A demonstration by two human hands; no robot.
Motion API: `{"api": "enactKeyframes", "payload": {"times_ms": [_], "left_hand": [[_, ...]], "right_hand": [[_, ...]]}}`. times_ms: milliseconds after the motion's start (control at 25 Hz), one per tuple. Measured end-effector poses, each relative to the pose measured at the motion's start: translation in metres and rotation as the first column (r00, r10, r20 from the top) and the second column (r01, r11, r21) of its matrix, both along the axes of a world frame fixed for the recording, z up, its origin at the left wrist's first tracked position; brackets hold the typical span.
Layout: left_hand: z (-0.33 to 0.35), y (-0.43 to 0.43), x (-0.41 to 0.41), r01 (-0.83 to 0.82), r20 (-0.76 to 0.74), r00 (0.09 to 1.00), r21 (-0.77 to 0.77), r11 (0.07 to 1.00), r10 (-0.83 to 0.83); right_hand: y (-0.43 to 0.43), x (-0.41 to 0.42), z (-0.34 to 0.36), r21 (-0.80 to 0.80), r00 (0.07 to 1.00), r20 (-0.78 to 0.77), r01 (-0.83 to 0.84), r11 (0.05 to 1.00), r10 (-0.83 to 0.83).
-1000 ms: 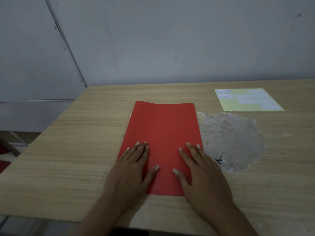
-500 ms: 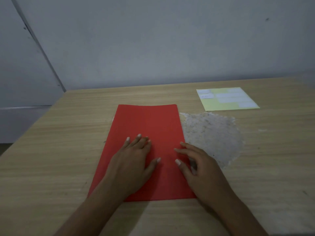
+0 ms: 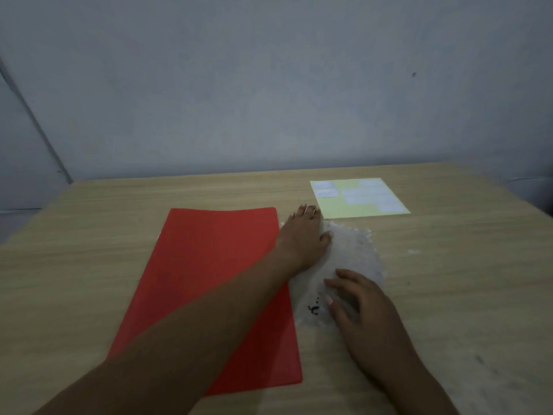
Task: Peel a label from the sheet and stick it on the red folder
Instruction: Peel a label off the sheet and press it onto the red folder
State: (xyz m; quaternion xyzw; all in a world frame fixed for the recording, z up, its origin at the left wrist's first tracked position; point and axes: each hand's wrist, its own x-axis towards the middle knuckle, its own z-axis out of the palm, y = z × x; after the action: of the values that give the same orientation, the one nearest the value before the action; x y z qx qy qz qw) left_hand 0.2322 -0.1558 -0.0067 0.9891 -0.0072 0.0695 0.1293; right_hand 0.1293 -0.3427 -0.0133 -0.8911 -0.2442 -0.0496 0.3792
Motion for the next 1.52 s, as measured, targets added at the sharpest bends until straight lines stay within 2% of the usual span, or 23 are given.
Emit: {"api": "enactKeyframes", "payload": {"times_ms": [240,400,480,600,720,1000,1360,1520], "left_hand": [[0.001,-0.012,0.025,0.059,-0.035,0.998,-0.006,0.998,-0.059],[-0.004,-0.013,0.025,0.087,-0.047,0.995,0.003,0.996,-0.086],[-0.005,-0.013,0.025,0.083,-0.036,0.996,0.007,0.997,-0.083],[-0.006,-0.013,0.023,0.076,-0.019,0.997,0.007,0.997,-0.076],[-0.008,-0.011,0.019,0.087,-0.026,0.996,0.019,0.996,-0.086],[-0.006,-0.008,-0.003,0.075,-0.018,0.997,0.004,0.997,-0.075],[0.0,-0.012,-0.063,0.087,-0.034,0.996,0.098,0.991,-0.084],[0.002,-0.022,-0.098,0.107,-0.093,0.991,0.14,0.984,-0.094]], "right_hand": [[0.001,0.007,-0.004,-0.019,1.0,0.026,-0.001,1.0,0.001],[-0.004,0.027,0.01,0.07,1.0,-0.017,0.002,0.998,-0.001],[-0.009,0.049,0.017,0.069,0.998,0.02,0.051,0.996,-0.053],[-0.017,0.099,0.023,-0.097,0.978,0.124,0.18,0.979,-0.167],[-0.022,0.144,0.025,-0.248,0.958,0.106,0.284,0.926,-0.265],[-0.023,0.177,0.011,-0.517,0.989,0.024,0.139,0.845,-0.148],[-0.042,0.126,-0.001,-0.465,0.994,0.033,0.105,0.879,-0.102],[-0.052,0.096,-0.008,-0.412,0.995,0.043,0.096,0.906,-0.086]]}}
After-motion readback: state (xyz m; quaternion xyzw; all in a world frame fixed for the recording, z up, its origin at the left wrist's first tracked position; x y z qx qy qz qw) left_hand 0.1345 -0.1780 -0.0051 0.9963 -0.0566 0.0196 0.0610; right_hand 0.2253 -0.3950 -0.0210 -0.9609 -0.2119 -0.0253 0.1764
